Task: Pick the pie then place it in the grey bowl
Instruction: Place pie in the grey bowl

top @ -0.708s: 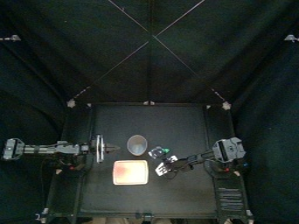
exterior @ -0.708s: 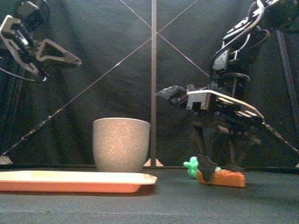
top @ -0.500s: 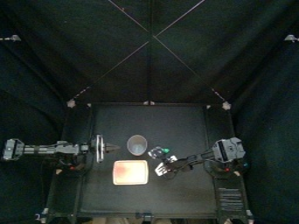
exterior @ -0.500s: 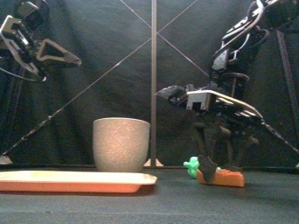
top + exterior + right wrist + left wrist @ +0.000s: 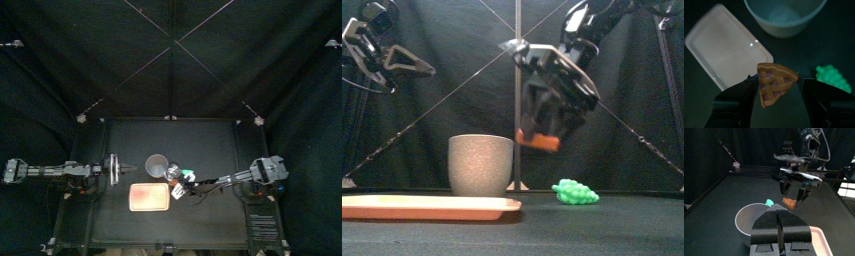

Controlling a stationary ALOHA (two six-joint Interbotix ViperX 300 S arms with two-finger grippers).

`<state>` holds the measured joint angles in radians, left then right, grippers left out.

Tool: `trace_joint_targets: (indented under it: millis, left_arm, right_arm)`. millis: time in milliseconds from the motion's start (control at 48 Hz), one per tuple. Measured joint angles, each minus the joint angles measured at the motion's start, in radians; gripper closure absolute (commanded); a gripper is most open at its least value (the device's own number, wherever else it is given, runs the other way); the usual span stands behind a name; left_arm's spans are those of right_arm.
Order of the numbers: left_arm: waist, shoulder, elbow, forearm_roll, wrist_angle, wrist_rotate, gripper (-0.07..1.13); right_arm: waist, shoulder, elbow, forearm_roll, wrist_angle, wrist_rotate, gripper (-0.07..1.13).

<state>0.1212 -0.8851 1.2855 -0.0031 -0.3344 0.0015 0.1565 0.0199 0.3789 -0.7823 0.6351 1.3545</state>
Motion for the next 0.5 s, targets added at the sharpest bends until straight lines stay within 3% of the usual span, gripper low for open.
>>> trace_joint_targets:
  millis: [229,375,500]
  left_arm:
    - [0.002,0.0,0.0,0.0,-0.002,0.0,1.04]
    - [0.002,0.0,0.0,0.0,0.0,0.002,1.04]
    - [0.002,0.0,0.002,0.0,0.0,0.002,1.04]
  right_arm:
    - [-0.117,0.012,-0.043,-0.241,-0.12,0.0,0.36]
    - [-0.21,0.094,-0.103,-0.276,-0.169,0.0,0.34]
    - [-0.233,0.15,-0.141,-0.287,-0.198,-0.002,0.25]
